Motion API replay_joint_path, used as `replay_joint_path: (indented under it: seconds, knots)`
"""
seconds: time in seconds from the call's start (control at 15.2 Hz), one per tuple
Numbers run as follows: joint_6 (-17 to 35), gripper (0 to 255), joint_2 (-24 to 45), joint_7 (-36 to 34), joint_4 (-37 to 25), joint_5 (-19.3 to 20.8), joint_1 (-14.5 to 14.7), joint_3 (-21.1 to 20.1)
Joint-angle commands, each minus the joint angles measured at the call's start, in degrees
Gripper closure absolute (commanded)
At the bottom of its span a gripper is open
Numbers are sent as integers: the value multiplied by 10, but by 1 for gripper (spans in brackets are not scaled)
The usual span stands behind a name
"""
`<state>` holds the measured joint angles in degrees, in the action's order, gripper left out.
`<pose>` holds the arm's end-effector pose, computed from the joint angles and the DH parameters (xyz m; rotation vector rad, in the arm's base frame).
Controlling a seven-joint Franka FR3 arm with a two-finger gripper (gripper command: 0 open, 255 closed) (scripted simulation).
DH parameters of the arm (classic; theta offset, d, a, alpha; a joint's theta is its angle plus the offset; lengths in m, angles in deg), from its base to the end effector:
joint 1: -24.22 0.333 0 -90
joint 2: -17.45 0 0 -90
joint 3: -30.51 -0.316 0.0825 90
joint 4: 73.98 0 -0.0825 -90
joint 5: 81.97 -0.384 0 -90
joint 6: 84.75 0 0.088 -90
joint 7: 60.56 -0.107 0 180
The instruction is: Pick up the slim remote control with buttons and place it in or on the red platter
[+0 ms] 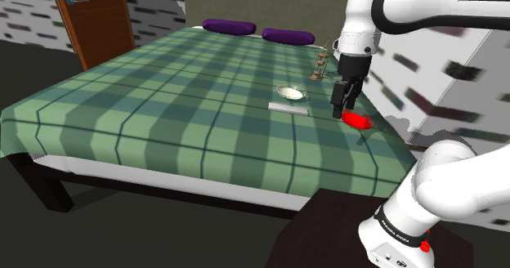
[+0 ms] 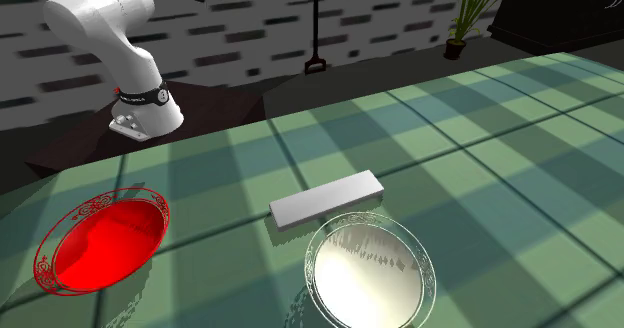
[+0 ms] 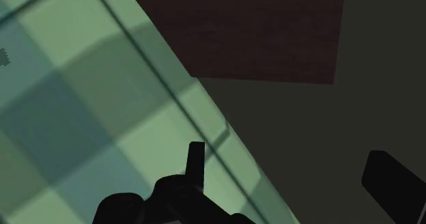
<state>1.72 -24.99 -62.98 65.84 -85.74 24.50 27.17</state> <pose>0.3043 0.0298 0.5322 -3.1092 0.0005 0.2996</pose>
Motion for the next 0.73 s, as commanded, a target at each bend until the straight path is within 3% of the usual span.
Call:
replay_joint_path:
  seconds: [0.0, 0.66]
  knots:
    - [0, 0, 0, 0, 0, 0, 0, 0]
    - [159, 0, 124, 160, 7, 73, -24, 93]
